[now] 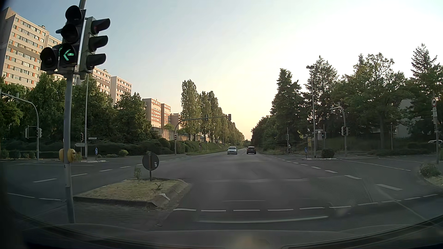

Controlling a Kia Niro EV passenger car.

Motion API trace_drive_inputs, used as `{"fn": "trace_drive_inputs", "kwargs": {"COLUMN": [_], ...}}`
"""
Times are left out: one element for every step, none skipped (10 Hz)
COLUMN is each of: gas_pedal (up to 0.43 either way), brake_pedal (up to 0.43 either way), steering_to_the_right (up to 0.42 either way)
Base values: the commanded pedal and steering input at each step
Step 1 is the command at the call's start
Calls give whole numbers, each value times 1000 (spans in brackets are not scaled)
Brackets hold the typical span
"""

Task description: Follow the waypoints while adhering to traffic rules and regulations

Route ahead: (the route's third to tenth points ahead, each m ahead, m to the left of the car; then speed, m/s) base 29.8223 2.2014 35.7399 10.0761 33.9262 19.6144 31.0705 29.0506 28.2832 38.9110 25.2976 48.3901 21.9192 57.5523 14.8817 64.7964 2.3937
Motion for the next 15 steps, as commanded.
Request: {"fn": "trace_drive_inputs", "kwargs": {"gas_pedal": [311,311,311,319,319,319,319,319,331,331,331,331,331,331,331], "brake_pedal": [30,30,30,30,30,30,30,30,30,30,30,30,30,30,30], "steering_to_the_right": [0,0,0,1,1,1,2,2,2,2,2,2,2,2,1]}}
